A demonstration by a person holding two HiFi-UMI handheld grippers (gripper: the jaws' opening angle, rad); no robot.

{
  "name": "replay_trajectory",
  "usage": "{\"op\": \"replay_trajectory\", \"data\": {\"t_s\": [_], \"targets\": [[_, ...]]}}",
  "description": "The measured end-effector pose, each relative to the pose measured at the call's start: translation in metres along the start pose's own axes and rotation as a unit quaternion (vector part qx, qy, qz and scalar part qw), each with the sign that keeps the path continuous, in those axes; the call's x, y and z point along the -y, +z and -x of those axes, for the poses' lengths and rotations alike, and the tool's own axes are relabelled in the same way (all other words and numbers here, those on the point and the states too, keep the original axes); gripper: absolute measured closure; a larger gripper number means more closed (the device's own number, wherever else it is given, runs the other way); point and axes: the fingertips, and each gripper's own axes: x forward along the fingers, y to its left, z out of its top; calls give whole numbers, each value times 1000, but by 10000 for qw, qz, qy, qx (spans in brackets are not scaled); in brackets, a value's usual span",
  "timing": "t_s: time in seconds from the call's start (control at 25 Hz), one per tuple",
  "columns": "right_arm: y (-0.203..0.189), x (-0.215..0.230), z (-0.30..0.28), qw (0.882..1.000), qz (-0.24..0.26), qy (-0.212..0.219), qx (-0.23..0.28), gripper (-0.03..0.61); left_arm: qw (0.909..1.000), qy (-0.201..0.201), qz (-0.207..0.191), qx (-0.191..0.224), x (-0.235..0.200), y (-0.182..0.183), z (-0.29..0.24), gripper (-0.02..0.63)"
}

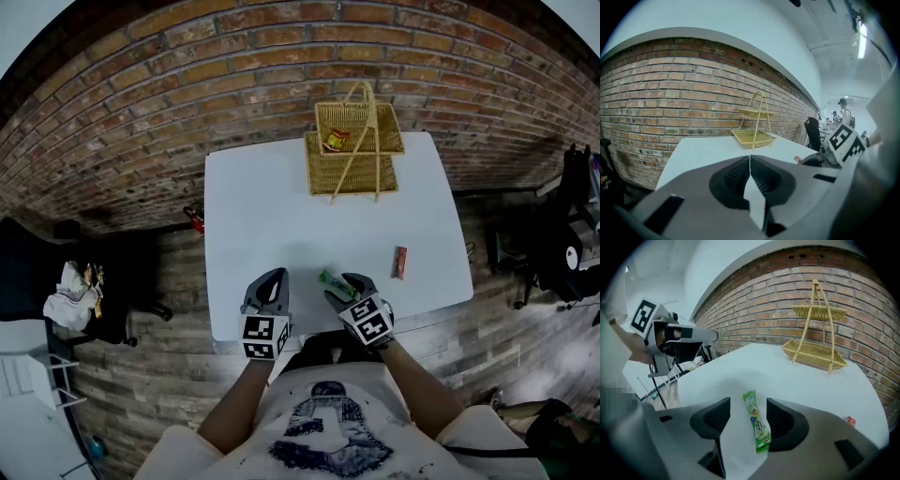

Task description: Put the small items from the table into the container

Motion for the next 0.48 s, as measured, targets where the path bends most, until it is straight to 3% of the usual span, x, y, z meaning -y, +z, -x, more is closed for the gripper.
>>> {"op": "replay_trajectory", "data": {"t_s": [0.48], "targets": [[-19, 4, -15, 9989, 203, -32, -417, 369, 9999, -70, 60, -103, 2, -12, -5, 566]]}}
